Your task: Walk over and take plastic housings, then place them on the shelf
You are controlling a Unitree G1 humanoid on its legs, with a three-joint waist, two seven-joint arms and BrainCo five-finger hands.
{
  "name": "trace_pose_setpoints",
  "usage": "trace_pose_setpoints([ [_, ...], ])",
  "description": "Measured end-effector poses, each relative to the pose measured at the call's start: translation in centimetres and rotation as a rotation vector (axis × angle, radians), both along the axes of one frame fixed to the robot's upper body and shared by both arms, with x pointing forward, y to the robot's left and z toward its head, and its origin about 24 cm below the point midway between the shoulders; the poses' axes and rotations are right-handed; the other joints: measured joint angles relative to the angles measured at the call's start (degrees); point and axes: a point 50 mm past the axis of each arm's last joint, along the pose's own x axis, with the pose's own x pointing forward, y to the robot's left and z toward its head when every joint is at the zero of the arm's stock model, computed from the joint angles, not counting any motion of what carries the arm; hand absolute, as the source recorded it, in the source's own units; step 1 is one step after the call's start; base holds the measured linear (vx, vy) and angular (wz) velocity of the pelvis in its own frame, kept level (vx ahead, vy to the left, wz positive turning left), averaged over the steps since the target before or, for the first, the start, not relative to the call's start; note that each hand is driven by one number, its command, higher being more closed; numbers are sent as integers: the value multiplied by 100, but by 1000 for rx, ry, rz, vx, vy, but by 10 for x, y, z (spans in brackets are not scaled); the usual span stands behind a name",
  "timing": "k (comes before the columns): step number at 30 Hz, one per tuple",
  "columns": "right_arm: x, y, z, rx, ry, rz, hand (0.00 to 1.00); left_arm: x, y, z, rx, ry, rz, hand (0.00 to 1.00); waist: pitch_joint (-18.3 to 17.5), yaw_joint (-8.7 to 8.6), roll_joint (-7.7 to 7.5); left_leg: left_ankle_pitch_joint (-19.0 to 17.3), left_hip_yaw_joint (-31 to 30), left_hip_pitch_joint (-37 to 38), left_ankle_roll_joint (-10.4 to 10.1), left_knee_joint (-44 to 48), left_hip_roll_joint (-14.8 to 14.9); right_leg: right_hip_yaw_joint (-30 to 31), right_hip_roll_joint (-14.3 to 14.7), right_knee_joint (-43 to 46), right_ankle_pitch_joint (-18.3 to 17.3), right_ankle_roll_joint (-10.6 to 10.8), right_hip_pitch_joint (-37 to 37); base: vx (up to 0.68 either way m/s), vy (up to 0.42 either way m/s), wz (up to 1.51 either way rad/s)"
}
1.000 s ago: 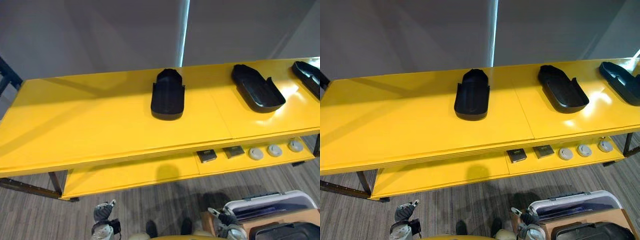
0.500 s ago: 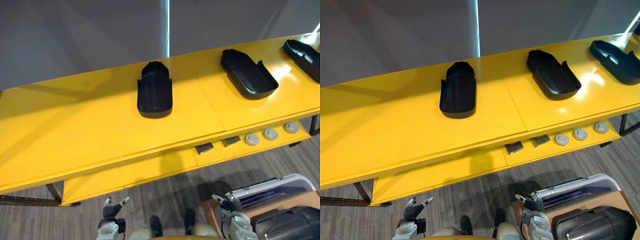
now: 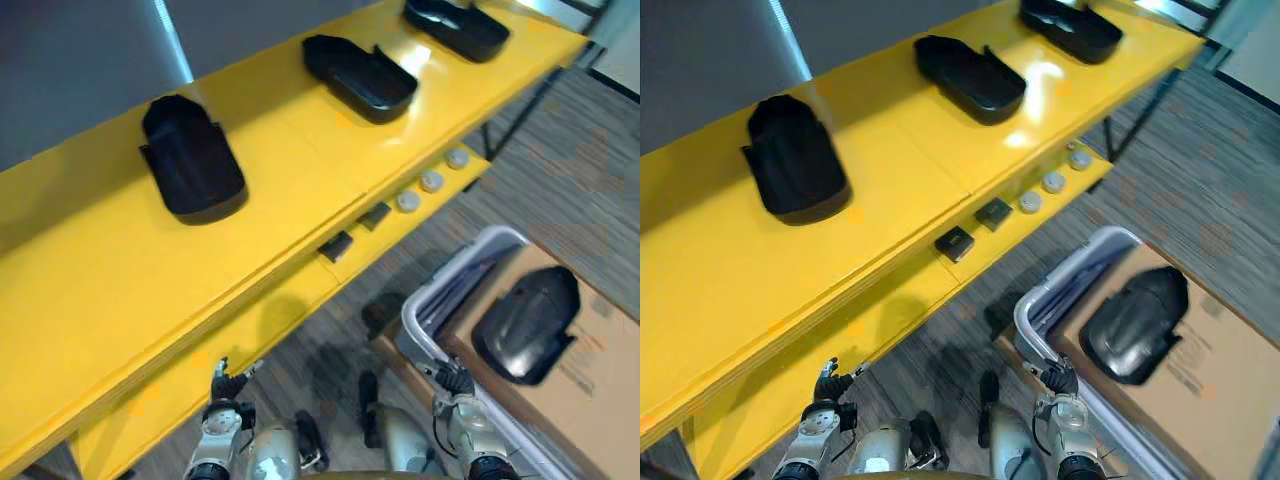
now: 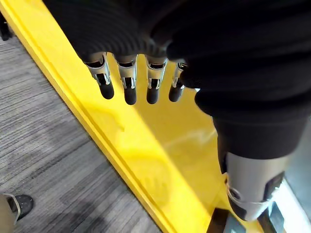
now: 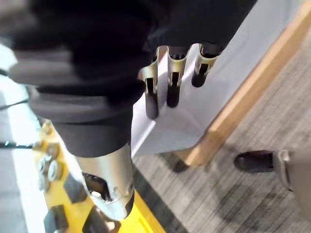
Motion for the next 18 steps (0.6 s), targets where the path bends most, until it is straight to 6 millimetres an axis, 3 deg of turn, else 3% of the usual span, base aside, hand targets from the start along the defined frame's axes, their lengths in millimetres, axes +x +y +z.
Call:
trace_pose_setpoints([
  [2,-1,-3,-1,-26,24,29,0,-2,2,-1,6,14,0,0,-39,79,-67,23,179,-67,-49,205,121,41,-195,-423,-130,181,398,-110,-245,-84],
  [3,2,-7,0,-41,31,41,0,-3,2,-3,7,27,-2,0,-63,70,-8,127,-5,-207,-205,321,235,178,0,-890,-92,243,437,-105,-252,-67],
  [5,1,-10,0,-50,35,39,0,-6,-1,-5,-3,42,-7,0,-106,52,47,278,-261,-191,-429,226,331,311,224,-1167,96,95,546,-66,-261,-62],
  [8,-11,-14,-4,-50,62,18,0,-7,-9,-8,-9,56,-43,0,-194,12,-37,571,-268,49,-638,-209,343,500,415,-1265,192,-19,523,-50,-195,-35],
  [10,-18,-19,-6,-43,72,-25,0,-8,-14,-10,-18,69,-58,0,-195,-124,-35,735,-269,165,-702,-330,340,600,447,-1225,191,-31,511,-77,-161,-32],
  [12,-21,-24,-6,-44,71,-59,0,-10,-19,-12,-26,78,-74,0,-196,-153,-14,767,-319,257,-741,-249,340,883,461,-1019,127,-123,385,-61,-60,-66],
  [15,-35,-30,-9,-38,93,-132,0,-15,-26,-15,-48,94,-79,0,-191,-178,66,777,-969,123,-724,333,325,1303,485,-792,61,-173,331,-29,20,-63],
  [16,-40,-31,-11,-29,102,-155,0,-17,-29,-16,-59,99,-83,0,-173,-175,34,620,-1558,-87,-823,519,166,1473,470,-782,46,-191,332,-45,126,-64],
  [17,-43,-32,-12,-20,107,-188,0,-18,-30,-17,-71,105,-87,0,-158,-173,77,500,-2168,-92,-947,281,-213,1687,426,-757,18,-239,327,-40,163,-73],
  [18,-45,-35,-12,-21,107,-214,0,-20,-31,-19,-74,114,-87,0,-152,-176,106,501,-2421,-81,-950,84,-389,1796,426,-762,23,-230,321,-32,215,-95],
])
